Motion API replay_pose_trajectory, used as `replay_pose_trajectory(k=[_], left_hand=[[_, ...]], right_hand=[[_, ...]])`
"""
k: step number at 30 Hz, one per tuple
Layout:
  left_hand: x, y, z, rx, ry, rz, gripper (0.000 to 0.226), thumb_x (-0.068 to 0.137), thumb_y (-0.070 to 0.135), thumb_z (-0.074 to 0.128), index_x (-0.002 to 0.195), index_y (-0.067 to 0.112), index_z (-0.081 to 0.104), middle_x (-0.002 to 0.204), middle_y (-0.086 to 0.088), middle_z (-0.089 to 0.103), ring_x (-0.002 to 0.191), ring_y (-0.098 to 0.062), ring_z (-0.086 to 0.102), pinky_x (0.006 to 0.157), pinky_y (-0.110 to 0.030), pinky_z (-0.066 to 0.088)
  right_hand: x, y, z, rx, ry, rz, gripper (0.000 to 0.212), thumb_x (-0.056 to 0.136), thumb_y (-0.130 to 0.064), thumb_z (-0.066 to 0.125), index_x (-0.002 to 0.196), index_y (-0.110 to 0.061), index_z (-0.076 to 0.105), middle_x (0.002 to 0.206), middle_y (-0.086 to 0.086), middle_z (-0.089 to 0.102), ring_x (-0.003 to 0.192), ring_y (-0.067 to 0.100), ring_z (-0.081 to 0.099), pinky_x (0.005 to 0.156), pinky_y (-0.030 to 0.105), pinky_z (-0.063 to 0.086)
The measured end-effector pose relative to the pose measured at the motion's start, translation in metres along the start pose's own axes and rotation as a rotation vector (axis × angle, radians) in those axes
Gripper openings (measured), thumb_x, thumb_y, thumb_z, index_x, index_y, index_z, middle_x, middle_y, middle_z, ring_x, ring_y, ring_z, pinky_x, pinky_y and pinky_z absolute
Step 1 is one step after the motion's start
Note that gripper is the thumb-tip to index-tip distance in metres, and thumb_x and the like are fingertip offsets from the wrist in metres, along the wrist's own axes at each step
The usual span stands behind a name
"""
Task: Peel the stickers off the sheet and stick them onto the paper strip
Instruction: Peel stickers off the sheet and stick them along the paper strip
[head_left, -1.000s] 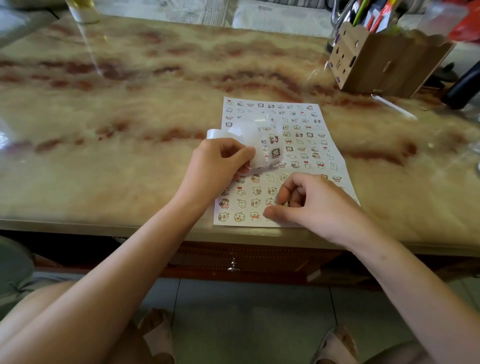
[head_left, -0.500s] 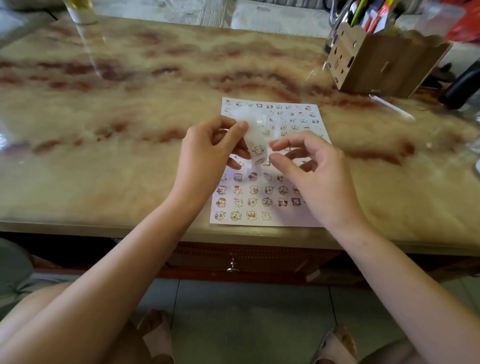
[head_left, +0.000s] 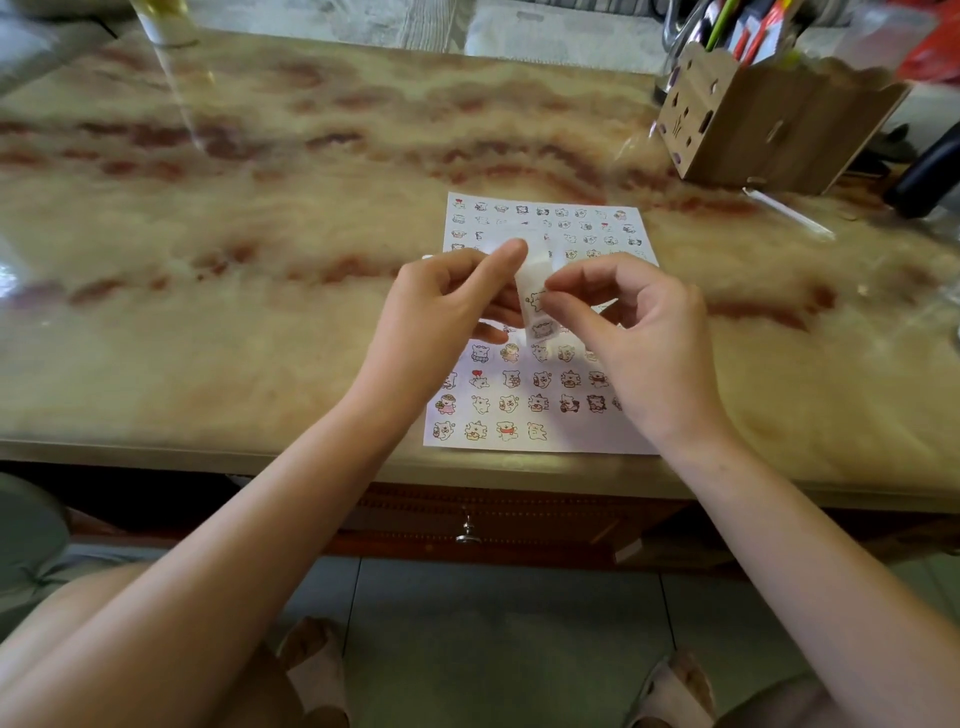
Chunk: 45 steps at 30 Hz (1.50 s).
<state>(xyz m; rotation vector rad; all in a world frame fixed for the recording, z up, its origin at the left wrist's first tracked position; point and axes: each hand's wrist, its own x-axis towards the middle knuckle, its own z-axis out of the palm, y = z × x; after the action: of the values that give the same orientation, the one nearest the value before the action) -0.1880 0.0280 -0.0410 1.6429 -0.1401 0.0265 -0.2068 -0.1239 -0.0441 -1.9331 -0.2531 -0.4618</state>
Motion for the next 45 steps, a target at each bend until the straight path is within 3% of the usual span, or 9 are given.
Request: replay_pose_trajectory(k=[4,20,36,45], left_hand=[[-0.004,0.000,0.001,0.024,-0.055,-0.012,0.014,0.091,0.017,0.064,0.086,0.005,0.070,0.071,0.000,0.071,0.065,-0.005,0.068,0.060,-0.016,0.052],[-0.004,-0.001,0.000,0.068,-0.077,-0.004,0.014,0.090,0.018,0.064,0.089,0.006,0.072,0.078,-0.005,0.074,0.069,-0.006,0.069,0.063,-0.017,0.053],[-0.002,-0.003,0.000,0.110,-0.086,-0.002,0.015,0.089,0.019,0.066,0.089,0.007,0.074,0.079,-0.008,0.075,0.073,-0.010,0.071,0.066,-0.020,0.055],[-0.002,-0.004,0.000,0.140,-0.087,-0.015,0.013,0.088,0.021,0.067,0.085,0.010,0.074,0.078,-0.008,0.074,0.073,-0.011,0.070,0.068,-0.023,0.057]], right_hand=[[0.001,0.001,-0.001,0.016,0.002,0.005,0.016,0.082,-0.012,0.073,0.083,-0.027,0.068,0.076,-0.014,0.068,0.070,0.000,0.063,0.065,0.016,0.046],[0.001,0.007,-0.004,-0.002,-0.037,0.015,0.008,0.083,-0.011,0.072,0.089,-0.014,0.069,0.080,-0.006,0.070,0.076,0.014,0.068,0.074,0.032,0.056],[0.004,0.009,-0.009,0.036,-0.110,0.065,0.010,0.082,-0.008,0.074,0.088,-0.014,0.070,0.081,-0.002,0.071,0.075,0.011,0.067,0.071,0.024,0.054],[0.005,0.007,-0.011,-0.023,-0.168,0.118,0.005,0.084,-0.015,0.072,0.083,-0.018,0.068,0.078,-0.007,0.068,0.072,0.005,0.060,0.069,0.028,0.050]])
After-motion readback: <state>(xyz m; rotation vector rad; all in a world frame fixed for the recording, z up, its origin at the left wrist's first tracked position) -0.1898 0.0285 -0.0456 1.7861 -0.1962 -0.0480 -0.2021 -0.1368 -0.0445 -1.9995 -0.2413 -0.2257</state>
